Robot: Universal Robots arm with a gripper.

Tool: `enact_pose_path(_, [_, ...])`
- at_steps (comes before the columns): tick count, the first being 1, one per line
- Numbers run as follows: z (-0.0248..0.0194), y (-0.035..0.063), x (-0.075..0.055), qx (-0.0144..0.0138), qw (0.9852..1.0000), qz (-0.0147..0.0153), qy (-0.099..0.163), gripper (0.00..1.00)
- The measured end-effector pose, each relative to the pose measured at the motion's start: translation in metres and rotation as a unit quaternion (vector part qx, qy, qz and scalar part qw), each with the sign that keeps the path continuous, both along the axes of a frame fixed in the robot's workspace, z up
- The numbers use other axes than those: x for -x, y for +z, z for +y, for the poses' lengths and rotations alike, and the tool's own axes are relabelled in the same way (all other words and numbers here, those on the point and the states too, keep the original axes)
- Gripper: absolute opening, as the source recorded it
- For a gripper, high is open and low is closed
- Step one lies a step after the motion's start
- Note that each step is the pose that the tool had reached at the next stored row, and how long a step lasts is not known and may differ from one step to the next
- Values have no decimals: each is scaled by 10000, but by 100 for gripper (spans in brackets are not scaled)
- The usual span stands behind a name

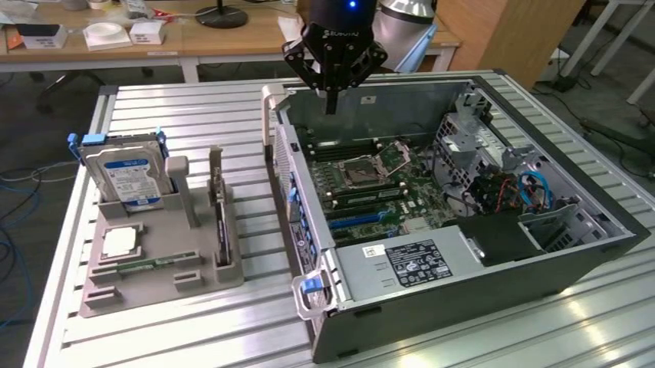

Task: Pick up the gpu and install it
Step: 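Reach for the gpu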

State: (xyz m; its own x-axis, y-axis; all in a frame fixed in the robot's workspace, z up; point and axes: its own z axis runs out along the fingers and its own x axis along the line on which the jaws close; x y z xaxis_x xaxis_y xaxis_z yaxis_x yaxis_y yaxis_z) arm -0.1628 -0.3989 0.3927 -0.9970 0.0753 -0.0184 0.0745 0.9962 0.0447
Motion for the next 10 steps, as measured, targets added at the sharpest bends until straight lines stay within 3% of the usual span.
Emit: enact_pose_path(10, [0, 0, 28, 0, 10000, 7, 0, 10])
